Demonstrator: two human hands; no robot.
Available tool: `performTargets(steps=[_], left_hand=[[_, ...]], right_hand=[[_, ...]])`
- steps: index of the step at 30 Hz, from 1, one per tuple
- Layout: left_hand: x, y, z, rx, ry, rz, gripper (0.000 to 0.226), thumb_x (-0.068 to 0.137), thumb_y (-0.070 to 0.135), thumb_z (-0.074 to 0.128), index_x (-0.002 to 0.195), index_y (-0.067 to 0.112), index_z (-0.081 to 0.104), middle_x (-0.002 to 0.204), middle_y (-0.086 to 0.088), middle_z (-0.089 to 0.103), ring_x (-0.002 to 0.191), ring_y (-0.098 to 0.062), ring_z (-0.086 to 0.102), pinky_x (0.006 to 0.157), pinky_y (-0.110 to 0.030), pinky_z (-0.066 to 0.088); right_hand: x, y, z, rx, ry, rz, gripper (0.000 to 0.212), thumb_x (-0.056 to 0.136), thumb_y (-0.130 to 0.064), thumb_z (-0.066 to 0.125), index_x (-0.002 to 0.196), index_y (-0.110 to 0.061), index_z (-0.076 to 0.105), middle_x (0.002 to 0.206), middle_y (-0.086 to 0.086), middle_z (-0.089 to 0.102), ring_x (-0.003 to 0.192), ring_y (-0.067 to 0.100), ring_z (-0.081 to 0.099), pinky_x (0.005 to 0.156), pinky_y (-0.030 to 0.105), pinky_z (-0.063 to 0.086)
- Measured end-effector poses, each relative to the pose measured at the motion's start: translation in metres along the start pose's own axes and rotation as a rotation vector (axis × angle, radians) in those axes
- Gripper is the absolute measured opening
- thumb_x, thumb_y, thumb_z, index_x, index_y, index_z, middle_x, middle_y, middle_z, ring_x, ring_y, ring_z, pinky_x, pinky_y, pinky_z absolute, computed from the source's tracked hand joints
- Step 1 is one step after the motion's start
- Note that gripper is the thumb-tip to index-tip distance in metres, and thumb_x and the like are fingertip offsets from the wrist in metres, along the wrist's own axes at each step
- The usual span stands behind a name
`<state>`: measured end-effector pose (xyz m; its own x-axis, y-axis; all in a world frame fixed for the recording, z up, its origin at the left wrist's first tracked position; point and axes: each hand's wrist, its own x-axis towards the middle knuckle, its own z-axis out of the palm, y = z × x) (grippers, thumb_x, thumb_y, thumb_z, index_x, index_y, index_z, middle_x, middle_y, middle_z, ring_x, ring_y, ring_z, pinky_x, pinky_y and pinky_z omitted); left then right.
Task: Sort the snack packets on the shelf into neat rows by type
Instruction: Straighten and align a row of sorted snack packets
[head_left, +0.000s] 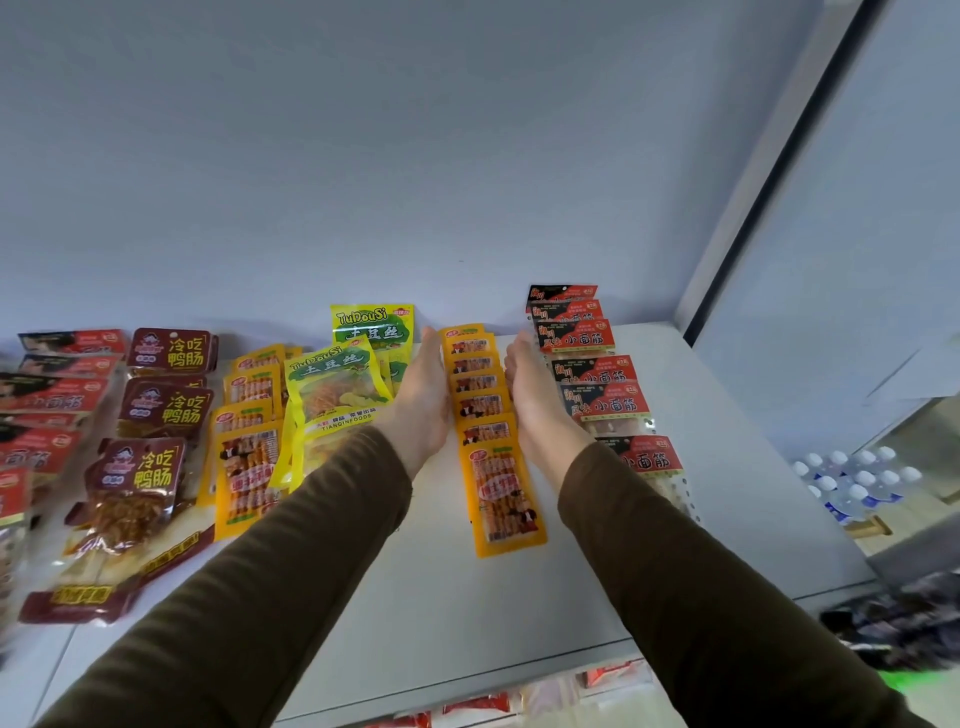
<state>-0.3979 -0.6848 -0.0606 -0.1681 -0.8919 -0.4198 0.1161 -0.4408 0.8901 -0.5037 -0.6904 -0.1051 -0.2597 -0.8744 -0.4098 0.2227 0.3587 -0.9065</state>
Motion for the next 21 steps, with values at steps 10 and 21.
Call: performTargets(steps=[10, 21], left_hand=[[-0.009, -0.008, -0.002, 0.004, -0.030, 0.046, 0.066, 0.109, 0.053, 0.015, 0.155, 0.011, 0.037, 0.126, 0.008, 0.061, 0.107, -0.002, 0.063, 0.082, -0.023, 0.047], [-0.047, -0.003, -0.057, 0.257, 0.084, 0.370, 0.038, 0.105, 0.035, 0.051, 0.143, 0.034, 0.054, 0.144, 0.005, 0.057, 0.132, -0.004, 0.052, 0.100, -0.021, 0.047]], right_hand=[[-0.015, -0.002, -0.003, -0.003, 0.006, -0.052, 0.041, 0.105, -0.060, 0.033, 0.090, -0.032, 0.059, 0.090, -0.001, 0.065, 0.088, 0.017, 0.065, 0.083, 0.039, 0.054], [-0.053, -0.008, 0.021, -0.084, -0.138, -0.410, 0.045, 0.108, -0.035, 0.045, 0.152, -0.027, 0.042, 0.155, -0.012, 0.042, 0.137, 0.001, 0.040, 0.108, 0.022, 0.032]])
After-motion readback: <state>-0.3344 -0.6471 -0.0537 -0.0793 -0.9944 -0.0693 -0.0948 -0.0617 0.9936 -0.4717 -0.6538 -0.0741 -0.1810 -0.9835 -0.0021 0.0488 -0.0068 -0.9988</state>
